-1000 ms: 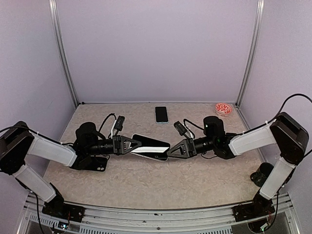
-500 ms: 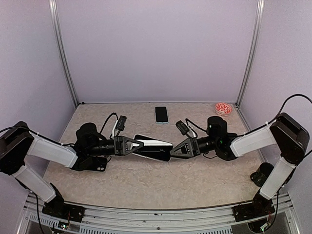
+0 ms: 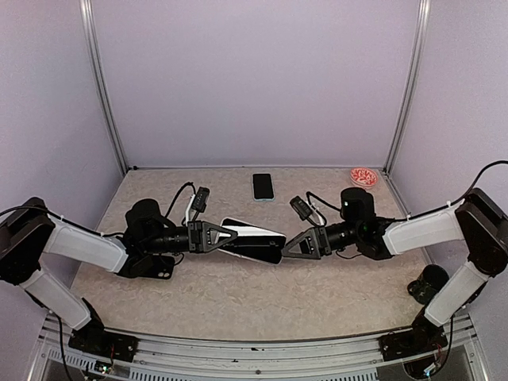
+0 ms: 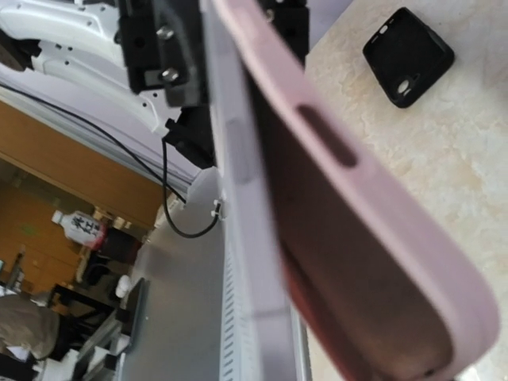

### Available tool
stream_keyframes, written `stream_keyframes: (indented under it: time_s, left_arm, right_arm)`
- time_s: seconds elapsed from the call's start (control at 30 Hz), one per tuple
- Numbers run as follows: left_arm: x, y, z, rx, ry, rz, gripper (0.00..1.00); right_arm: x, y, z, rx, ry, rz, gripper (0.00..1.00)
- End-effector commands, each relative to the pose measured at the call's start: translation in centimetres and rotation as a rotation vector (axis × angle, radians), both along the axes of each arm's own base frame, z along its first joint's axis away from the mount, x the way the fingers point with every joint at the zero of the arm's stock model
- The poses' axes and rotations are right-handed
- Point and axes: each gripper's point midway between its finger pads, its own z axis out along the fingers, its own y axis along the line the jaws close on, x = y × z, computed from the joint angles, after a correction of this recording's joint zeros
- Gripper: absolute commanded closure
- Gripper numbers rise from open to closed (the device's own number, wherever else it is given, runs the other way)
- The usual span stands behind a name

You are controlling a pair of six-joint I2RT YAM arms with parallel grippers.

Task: Put the phone into the phone case
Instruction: Press the corner of the phone case at the bottom right corner of the phone case.

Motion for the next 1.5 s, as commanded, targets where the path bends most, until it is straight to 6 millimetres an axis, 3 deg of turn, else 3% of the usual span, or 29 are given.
stream_keyframes:
  time_s: [0.0, 0.37, 0.57, 0.83, 1.03, 1.23, 1.47]
  left_arm:
    - [-1.2, -0.8, 4.7, -0.092, -0.125, -0.056, 1.00]
    - [-1.3, -0.8, 5.0, -0.095, -0.128, -0.056, 1.00]
    - [-1.3, -0.7, 5.0, -0.087, -0.137, -0.050, 1.00]
    - [-1.7, -1.3, 5.0, -0.114, -0.117, -0.091, 1.00]
    - [-2.0, -1.4, 4.7, -0.112, -0.111, -0.102, 1.00]
    - [-1.9, -1.5, 4.7, -0.115, -0.110, -0.098, 1.00]
    - [-1.9, -1.6, 4.6, -0.120, -0.103, -0.102, 1.00]
  right_arm:
    - [0.6, -1.0, 1.1, 0.006, -0.102, -0.035, 0.07]
    - [1.4, -1.1, 0.8, -0.032, -0.117, -0.057, 0.06]
    - [0.9, -2.1, 1.6, -0.010, -0.147, -0.068, 0.05]
    - [0.2, -1.6, 2.8, 0.097, -0.121, 0.013, 0.09]
    - [-0.4, -1.3, 3.8, 0.146, -0.125, 0.065, 0.21]
    - [-1.4, -1.2, 3.9, 0.160, -0.135, 0.103, 0.46]
    - [-2.0, -1.0, 3.7, 0.161, -0.134, 0.128, 0.56]
